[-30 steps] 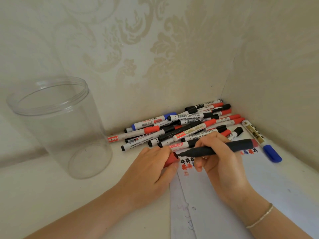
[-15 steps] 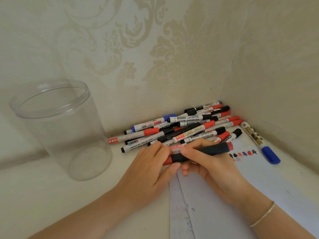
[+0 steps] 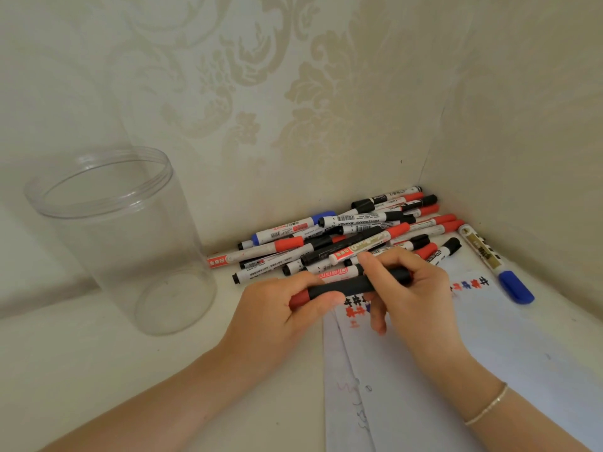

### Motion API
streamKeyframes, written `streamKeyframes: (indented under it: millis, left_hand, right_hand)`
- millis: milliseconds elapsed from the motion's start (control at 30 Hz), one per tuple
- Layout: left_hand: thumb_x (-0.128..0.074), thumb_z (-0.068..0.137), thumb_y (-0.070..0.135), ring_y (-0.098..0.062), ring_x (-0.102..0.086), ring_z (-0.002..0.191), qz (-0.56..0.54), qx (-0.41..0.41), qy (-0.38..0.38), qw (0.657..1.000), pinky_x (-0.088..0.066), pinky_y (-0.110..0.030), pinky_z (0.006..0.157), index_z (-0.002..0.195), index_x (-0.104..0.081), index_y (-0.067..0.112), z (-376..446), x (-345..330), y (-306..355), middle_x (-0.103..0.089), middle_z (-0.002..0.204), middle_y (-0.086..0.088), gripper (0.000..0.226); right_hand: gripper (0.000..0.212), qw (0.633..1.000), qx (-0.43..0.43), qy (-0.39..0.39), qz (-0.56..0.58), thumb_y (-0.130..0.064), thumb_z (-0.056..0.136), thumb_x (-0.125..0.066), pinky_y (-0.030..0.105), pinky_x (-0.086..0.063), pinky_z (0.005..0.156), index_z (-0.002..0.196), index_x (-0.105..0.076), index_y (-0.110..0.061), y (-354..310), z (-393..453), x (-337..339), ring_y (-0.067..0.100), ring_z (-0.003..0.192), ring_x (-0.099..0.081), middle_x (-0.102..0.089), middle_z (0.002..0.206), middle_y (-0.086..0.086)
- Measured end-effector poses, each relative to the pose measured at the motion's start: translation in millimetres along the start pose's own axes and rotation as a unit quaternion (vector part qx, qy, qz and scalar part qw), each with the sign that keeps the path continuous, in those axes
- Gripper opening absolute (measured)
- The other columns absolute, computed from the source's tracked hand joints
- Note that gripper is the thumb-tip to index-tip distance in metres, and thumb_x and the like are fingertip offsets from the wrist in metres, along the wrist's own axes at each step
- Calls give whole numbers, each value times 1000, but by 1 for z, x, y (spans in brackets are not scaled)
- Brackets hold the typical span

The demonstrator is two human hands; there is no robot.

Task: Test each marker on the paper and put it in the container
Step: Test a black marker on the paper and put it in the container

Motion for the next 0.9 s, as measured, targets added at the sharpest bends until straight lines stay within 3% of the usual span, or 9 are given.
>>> streamKeyframes:
  millis: [167, 467, 533, 633, 700, 800, 900]
  left_hand:
    - [-55, 82, 57, 4, -52, 55, -34, 30, 13, 999, -33, -5, 54, 78, -64, 38, 0, 3, 1, -56, 57, 24, 22]
    - [-55, 79, 50, 2, -50, 52, -35, 28, 17, 999, -34, -5, 53, 69, -54, 48, -2, 5, 6, -54, 53, 24, 11]
    - [-55, 77, 52, 3, -51, 53, -36, 27, 19, 999, -34, -5, 53, 70, -58, 45, -3, 4, 4, -55, 54, 25, 10]
    - [-57, 80, 57, 5, -50, 53, -19, 7, 26, 999, -33, -3, 54, 78, -72, 22, -6, 2, 3, -53, 54, 25, 38]
    - [-58, 83, 59, 6, -49, 54, 0, -9, 43, 999, -33, -3, 54, 80, -73, 16, -7, 3, 2, -49, 51, 24, 46]
    - [-53, 83, 54, 5, -49, 55, 16, -17, 72, 997, -33, -4, 54, 80, -70, 18, -9, 6, 4, -46, 52, 25, 40]
    - [-57, 89, 48, 0, -45, 49, -43, 39, 114, 992, -31, -9, 50, 79, -58, 28, -6, 17, 13, -53, 53, 15, 23]
  right_hand:
    - [21, 1000, 1, 5, -19, -23, 87, -62, 18, -33, 32, 73, -66, -7, 1, 0, -4, 12, 30, -40, -52, 46, 5]
    - [23, 1000, -10, -7, 5, -20, 88, -61, 14, -30, 33, 69, -64, -7, 0, -4, -7, 7, 30, -38, -49, 42, 0]
    - [25, 1000, -18, -6, 5, -20, 89, -62, 15, -31, 33, 71, -64, -3, 1, -5, -7, 8, 30, -39, -49, 43, 2]
    - [27, 999, -45, -7, 8, -22, 89, -62, 17, -33, 33, 72, -64, -1, 4, -8, -5, 12, 33, -40, -51, 44, 4]
    - [27, 999, -53, -9, 2, -22, 89, -63, 18, -32, 33, 72, -65, -1, 2, -9, -5, 15, 34, -40, -52, 44, 5]
    - [24, 998, -39, -35, -21, -23, 87, -65, 18, -33, 33, 73, -66, -4, -15, -4, -7, 14, 34, -41, -54, 47, 8]
    - [17, 996, -24, -77, -40, -23, 86, -67, 19, -36, 34, 77, -67, -8, -39, 11, -14, 12, 33, -43, -57, 50, 8]
Point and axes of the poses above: each hand's wrist, its own z-axis towards the middle knuckle, its own x-axis out of the back of the hand, y = z × x, the point moved 4 cm from there along z, towards the middle knuckle
